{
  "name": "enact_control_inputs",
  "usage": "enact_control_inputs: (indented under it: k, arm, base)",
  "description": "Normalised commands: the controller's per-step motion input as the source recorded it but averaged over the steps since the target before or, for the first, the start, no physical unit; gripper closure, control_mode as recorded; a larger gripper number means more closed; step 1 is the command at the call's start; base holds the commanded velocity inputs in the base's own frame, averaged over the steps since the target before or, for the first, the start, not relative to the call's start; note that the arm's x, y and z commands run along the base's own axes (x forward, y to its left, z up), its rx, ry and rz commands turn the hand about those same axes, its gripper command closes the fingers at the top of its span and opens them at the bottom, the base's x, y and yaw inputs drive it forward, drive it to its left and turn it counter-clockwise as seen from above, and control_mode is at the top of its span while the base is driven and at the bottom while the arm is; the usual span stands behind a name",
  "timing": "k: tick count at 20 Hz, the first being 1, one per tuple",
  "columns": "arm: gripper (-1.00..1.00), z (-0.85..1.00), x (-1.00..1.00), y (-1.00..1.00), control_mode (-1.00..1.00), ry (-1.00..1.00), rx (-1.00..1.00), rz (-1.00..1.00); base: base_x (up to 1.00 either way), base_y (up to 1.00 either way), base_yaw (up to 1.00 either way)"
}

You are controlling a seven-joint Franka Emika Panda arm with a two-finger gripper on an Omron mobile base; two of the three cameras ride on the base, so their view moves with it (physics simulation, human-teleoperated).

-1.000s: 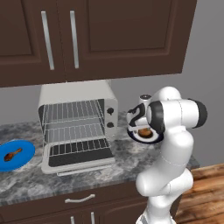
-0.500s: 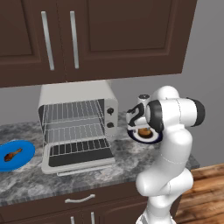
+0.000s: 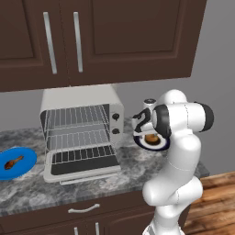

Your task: Open the toaster oven door. Place the bread on the bottom rack in the toaster oven and place the chicken drumstick on the top rack.

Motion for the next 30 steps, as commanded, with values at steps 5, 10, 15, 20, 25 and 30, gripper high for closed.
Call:
enact_control_inputs:
  k: [5,10,15,20,25,30]
  arm:
    - [-1.00,-0.54,-0.28,-0.05,-1.00,0.00,0.00,0.02]
    - [-1.00,-0.56,-0.32,-0.09,-1.00,0.00,0.00,0.15]
    - [-1.00,-0.57,-0.38,-0.18,-1.00,0.00,0.00,0.23]
    - [-1.00,-0.57,-0.38,-0.18,-1.00,0.02,0.01,0.27]
    - [-1.00,-0.69,-0.18,-0.08,-1.00,0.06,0.05,0.23]
    - [-1.00,-0.72,-0.13,0.12,-1.00,0.01,0.02,0.07]
  base:
    - [0.00,0.00,0.00]
    - [0.00,0.00,0.00]
    - [0.00,0.00,0.00]
    - [0.00,0.00,0.00]
    - [0.00,0.00,0.00]
    - [0.00,0.00,0.00]
